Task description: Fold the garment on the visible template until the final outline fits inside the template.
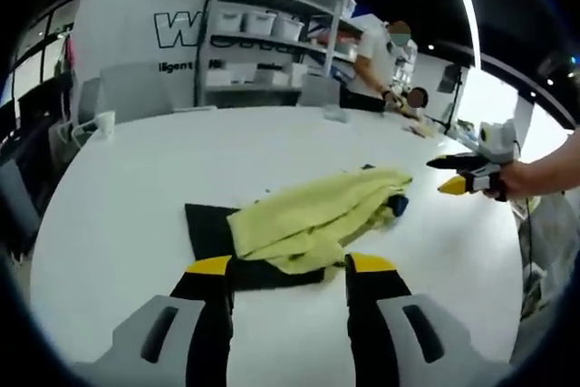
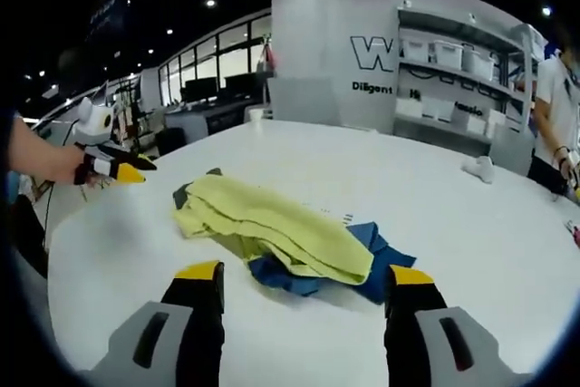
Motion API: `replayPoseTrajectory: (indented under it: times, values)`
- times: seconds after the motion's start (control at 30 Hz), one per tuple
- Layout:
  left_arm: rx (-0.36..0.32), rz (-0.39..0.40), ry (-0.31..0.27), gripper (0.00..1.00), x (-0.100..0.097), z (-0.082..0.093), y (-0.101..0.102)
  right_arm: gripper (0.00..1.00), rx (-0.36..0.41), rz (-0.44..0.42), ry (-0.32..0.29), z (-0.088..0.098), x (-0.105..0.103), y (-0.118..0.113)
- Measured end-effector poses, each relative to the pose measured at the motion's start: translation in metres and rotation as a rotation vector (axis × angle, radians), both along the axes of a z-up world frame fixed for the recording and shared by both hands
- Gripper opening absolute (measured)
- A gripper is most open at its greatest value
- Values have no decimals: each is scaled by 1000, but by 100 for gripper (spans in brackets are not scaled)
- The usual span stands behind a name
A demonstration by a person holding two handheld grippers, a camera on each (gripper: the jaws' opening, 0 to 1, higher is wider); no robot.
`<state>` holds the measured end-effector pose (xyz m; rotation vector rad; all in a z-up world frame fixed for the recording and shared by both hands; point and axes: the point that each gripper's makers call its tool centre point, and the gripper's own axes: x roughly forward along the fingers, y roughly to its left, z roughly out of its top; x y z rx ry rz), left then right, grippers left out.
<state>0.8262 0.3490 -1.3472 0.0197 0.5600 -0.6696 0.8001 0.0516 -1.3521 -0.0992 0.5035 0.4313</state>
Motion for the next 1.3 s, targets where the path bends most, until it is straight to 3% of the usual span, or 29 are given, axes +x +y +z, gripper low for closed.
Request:
replayPoseTrajectory:
  times: [0.63, 1.3]
  values:
    - [102, -9, 33, 29, 37, -37, -7, 31, -44, 7, 24, -32, 31, -22]
    - [160, -6, 38, 22, 50, -53, -8, 10, -100, 7, 46, -48, 39, -34]
